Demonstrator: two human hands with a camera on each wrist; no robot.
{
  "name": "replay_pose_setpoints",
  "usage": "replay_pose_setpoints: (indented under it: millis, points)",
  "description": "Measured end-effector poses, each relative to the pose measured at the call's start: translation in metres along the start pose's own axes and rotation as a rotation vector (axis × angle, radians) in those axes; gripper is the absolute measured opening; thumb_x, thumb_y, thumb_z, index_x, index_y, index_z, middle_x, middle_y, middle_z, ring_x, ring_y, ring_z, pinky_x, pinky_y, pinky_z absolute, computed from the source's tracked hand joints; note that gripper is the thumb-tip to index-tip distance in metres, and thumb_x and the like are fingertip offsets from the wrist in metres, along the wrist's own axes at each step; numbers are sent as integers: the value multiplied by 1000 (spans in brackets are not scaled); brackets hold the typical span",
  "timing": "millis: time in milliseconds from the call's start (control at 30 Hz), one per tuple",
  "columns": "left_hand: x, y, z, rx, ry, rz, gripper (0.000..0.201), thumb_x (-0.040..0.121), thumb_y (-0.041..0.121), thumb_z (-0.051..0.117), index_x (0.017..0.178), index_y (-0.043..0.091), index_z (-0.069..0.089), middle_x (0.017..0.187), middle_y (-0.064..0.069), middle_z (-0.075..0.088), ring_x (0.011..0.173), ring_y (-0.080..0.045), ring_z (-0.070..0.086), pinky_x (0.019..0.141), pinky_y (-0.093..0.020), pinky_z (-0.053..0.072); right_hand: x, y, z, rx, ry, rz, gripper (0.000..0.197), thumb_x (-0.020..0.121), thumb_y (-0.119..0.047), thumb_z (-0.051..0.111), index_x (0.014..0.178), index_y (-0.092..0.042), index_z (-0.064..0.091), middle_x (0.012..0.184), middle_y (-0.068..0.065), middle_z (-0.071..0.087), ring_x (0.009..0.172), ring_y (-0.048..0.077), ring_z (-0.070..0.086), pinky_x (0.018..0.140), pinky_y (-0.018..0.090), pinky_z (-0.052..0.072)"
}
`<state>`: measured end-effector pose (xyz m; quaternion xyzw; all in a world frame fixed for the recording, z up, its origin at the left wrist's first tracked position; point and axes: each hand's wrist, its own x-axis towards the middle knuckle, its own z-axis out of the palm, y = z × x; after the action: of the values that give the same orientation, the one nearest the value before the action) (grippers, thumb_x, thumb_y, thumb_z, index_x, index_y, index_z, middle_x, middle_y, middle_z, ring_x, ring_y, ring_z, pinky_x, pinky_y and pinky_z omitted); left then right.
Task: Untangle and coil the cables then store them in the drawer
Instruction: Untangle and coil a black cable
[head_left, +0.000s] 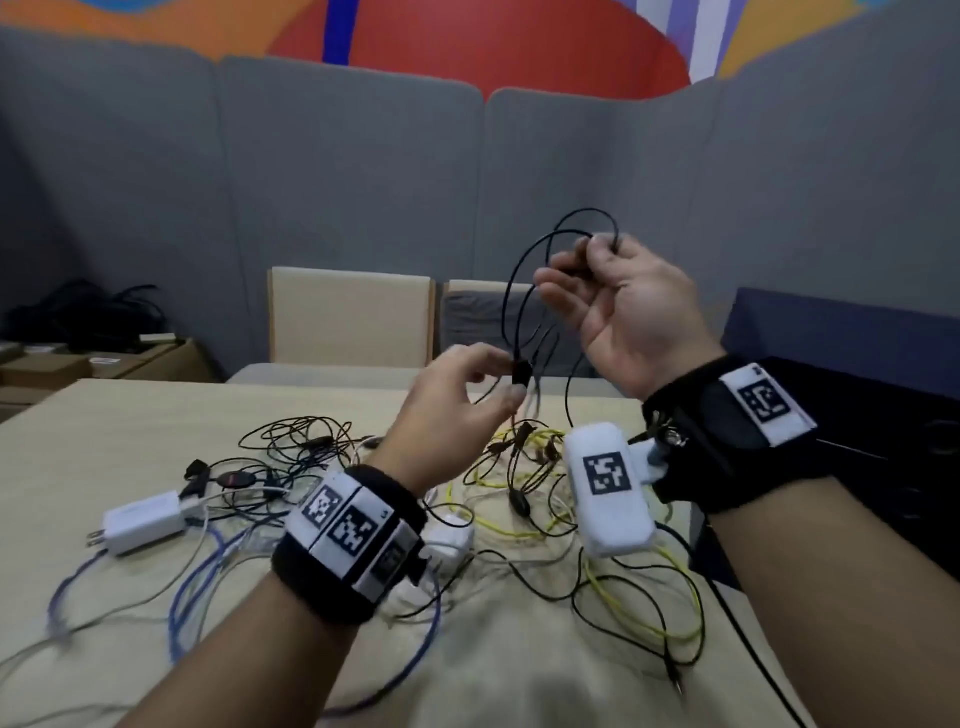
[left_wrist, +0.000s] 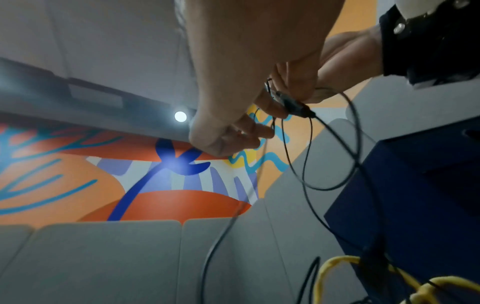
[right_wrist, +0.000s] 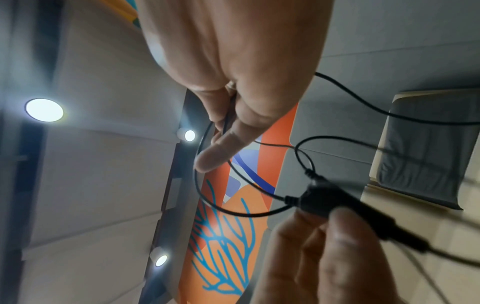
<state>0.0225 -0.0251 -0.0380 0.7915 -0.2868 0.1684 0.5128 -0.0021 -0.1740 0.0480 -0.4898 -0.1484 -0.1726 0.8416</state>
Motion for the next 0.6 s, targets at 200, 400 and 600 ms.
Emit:
replay_pose_setpoints:
  millis: [200, 400, 600]
  points:
    - [-12, 29, -8, -243, -102, -155, 9, 93, 8, 58, 94, 17, 58, 86, -5, 65, 71, -13, 56, 58, -18, 44, -23, -8, 12, 10, 27, 38, 25, 105, -8, 36, 84, -6, 49, 70, 10, 61, 57, 19, 67, 54, 24, 56]
    - [-29, 44, -31, -247, 9, -191, 24, 97, 7, 46, 118, 15, 56, 84, -8, 59, 59, -18, 44, 57, -43, 42, -56, -17, -10, -687, 118, 152, 23, 100, -29, 55, 115, -14, 46, 78, 15, 62, 46, 19, 57, 41, 26, 47]
    - [-49, 42, -29, -250, -111, -166, 11, 94, 9, 58, 87, 17, 57, 73, 0, 52, 62, -15, 46, 52, -25, 38, -95, 6, -7, -932, -85, 53, 33, 92, -37, 63, 121, -25, 51, 91, 14, 61, 56, 18, 58, 47, 32, 50]
